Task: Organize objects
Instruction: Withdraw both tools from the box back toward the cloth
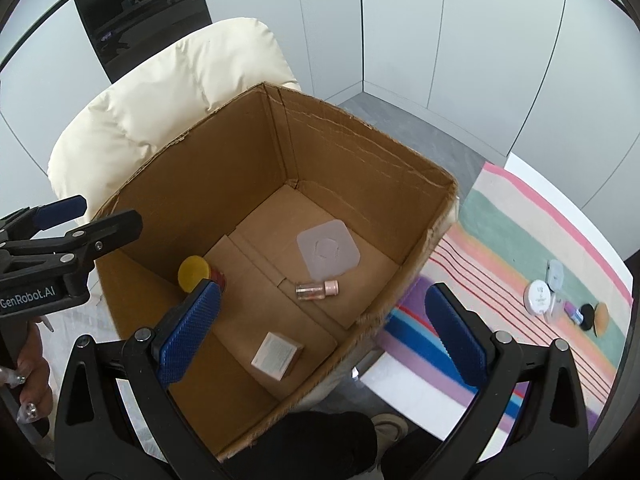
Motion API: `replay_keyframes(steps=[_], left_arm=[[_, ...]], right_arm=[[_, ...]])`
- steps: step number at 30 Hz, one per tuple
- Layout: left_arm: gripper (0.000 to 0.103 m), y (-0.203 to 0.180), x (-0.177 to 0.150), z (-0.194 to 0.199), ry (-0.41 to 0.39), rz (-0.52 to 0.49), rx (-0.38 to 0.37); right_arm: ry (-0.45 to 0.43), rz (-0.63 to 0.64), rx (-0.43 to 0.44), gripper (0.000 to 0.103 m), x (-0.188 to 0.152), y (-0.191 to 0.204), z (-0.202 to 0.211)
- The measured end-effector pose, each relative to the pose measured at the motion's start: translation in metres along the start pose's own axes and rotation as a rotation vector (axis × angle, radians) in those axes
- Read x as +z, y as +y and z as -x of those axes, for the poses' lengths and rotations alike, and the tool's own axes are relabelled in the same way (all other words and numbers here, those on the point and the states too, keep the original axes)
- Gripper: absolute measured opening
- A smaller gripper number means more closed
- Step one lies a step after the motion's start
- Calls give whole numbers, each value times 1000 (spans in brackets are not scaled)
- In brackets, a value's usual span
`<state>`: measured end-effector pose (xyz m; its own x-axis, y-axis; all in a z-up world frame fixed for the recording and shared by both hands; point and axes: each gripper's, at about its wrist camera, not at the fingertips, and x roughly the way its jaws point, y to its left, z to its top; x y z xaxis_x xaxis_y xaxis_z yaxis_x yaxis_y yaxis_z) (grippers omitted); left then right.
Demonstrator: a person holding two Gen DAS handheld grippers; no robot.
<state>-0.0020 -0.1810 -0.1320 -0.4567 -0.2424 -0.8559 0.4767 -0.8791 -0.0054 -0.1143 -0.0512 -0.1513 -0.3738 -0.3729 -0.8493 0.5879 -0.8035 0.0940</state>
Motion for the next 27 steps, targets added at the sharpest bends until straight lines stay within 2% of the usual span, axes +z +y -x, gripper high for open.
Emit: replay_keyframes(steps=[2, 6, 11, 17, 22, 27], left_arm=[[96, -1, -8, 6, -2, -13, 18], [96, 1, -21, 17, 8, 3, 3], [96, 1, -41, 39, -18, -5, 20], [96, 6, -70, 51, 19, 9, 5], [96, 5, -77, 56, 2, 9, 27], [96, -1, -75, 58, -31, -20, 48]], right_arm=[[-5, 0, -7, 103, -5, 2, 8], [-19, -4, -12, 103, -16, 5, 25], [-23, 14, -23, 103, -37, 13, 45], [-6, 8, -23, 103, -74, 16, 59], [8, 0, -21, 103, -90, 16, 60], [-4, -1, -31, 103, -92, 14, 65]])
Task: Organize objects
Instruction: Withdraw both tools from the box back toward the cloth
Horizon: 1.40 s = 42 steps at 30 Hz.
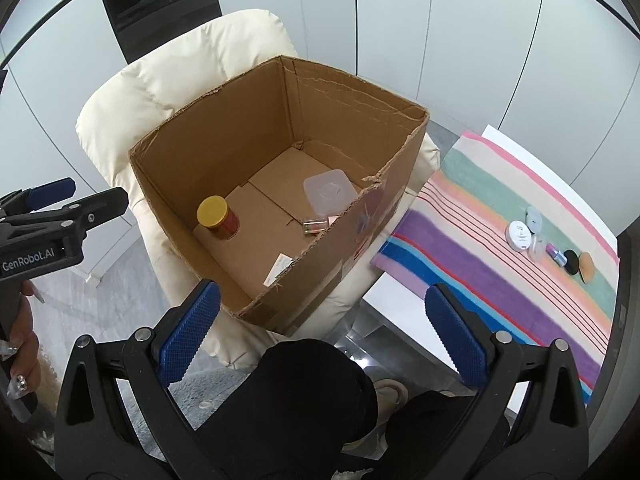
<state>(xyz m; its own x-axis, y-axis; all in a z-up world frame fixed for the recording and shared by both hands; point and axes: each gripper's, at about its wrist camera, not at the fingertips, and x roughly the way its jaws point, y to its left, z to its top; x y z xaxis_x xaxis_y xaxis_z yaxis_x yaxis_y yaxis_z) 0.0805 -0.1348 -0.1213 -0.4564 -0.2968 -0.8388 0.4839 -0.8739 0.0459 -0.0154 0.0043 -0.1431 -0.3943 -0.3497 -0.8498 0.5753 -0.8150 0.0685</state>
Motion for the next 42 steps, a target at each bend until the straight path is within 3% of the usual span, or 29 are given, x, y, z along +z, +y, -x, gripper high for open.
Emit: replay_keyframes(steps=[12, 31, 34, 42], left_arm=[[96, -63, 12, -14, 8, -121, -70], [96, -246, 8, -5, -10, -397, -260], [96, -276, 6, -13, 21, -435, -273], [96, -344, 9, -72, 134, -410, -314]], right_arm=[[-16, -114, -68, 103, -3, -57, 3], [-52, -499, -313, 103, -83, -257, 34], [-53, -540, -331, 103, -95, -281, 37], [-66, -568, -346, 103, -110, -341, 26]])
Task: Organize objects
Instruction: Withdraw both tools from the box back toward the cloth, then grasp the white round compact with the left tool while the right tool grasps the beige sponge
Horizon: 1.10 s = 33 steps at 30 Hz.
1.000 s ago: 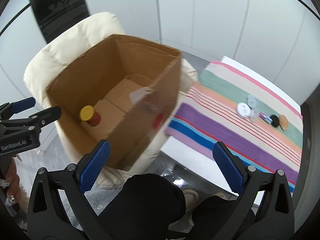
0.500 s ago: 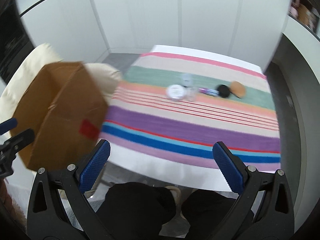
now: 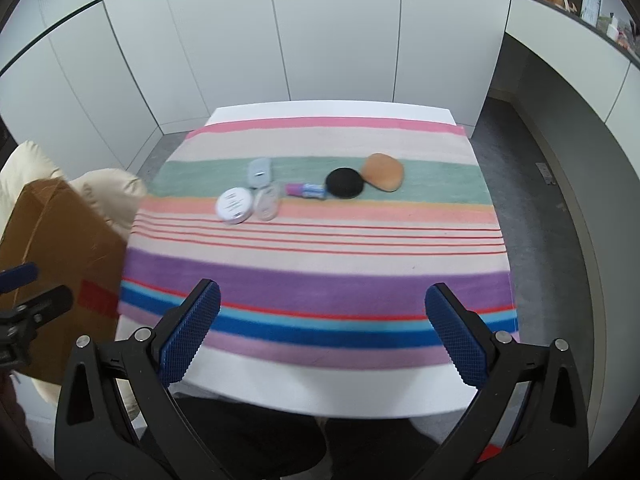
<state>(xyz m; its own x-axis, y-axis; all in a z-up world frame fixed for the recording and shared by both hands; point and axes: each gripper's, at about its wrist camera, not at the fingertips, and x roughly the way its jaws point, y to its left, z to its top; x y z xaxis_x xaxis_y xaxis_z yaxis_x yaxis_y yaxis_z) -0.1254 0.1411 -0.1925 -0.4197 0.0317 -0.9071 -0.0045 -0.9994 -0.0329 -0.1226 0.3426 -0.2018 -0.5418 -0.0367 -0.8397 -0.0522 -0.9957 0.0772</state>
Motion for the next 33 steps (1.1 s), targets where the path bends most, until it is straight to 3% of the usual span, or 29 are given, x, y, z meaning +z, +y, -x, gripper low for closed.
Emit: replay_keyframes(steps=[7, 14, 25, 33], left_arm=[[96, -21, 36, -97, 2, -12, 27], [96, -37, 53, -173, 55, 14, 37], [97, -40, 83, -221, 30, 51, 51], [95, -46, 97, -242, 24, 54, 60]], right_arm=[[18, -63, 4, 103, 24, -49, -56], [71, -87, -20, 103, 37, -89, -129], [86, 0, -78, 102, 66, -92, -222], [35, 40, -74, 94, 87, -91, -244]])
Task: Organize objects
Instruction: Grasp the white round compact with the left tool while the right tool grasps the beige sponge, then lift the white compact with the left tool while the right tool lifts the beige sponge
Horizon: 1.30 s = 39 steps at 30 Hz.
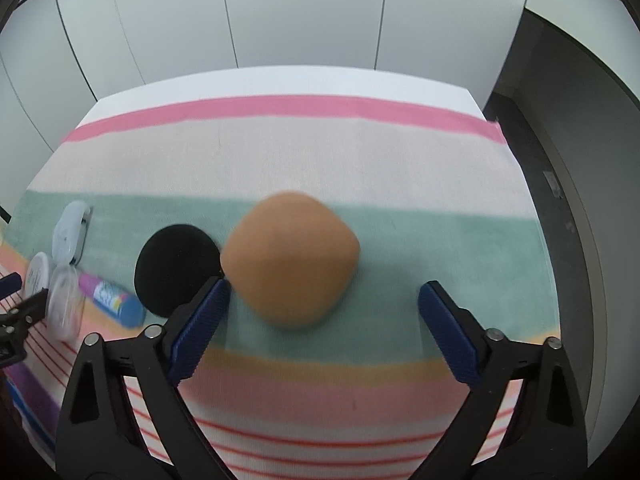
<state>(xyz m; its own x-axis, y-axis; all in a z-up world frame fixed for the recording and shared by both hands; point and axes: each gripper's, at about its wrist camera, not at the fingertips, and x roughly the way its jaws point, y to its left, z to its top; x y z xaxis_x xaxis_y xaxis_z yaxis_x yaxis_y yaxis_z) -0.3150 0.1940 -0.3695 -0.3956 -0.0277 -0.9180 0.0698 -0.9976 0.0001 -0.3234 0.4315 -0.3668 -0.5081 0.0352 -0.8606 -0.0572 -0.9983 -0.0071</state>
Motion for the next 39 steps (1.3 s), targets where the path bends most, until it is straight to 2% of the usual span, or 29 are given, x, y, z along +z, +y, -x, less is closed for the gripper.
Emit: replay_keyframes(steps=[2, 3, 4, 6, 9, 17, 21, 26, 39], left_arm=[[94, 0, 3, -1, -27, 1, -3], [89, -1, 4, 0, -37, -4, -2], [85, -3, 4, 1, -52, -12, -6], [59, -8, 5, 5, -81, -40, -17], [58, -15, 6, 7, -88, -76, -9], [58, -15, 1, 14, -74, -63, -15], [58, -13, 3, 16, -74, -55, -23], [58, -13, 5, 21, -74, -52, -27], [58, -5, 20, 66, -123, -55, -23]], right_arm=[[-12, 18, 8, 82, 3, 3, 0], [-19, 29, 13, 77, 4, 5, 1], [-26, 41, 18, 67, 5, 8, 3], [-24, 51, 18, 64, 6, 10, 4], [-36, 54, 18, 59, 5, 11, 6], [-38, 31, 40, 52, 9, 4, 11], [-42, 29, 51, 45, 10, 3, 16], [-52, 34, 51, 20, 12, 5, 21], [-63, 6, 61, 17, 23, 6, 65]])
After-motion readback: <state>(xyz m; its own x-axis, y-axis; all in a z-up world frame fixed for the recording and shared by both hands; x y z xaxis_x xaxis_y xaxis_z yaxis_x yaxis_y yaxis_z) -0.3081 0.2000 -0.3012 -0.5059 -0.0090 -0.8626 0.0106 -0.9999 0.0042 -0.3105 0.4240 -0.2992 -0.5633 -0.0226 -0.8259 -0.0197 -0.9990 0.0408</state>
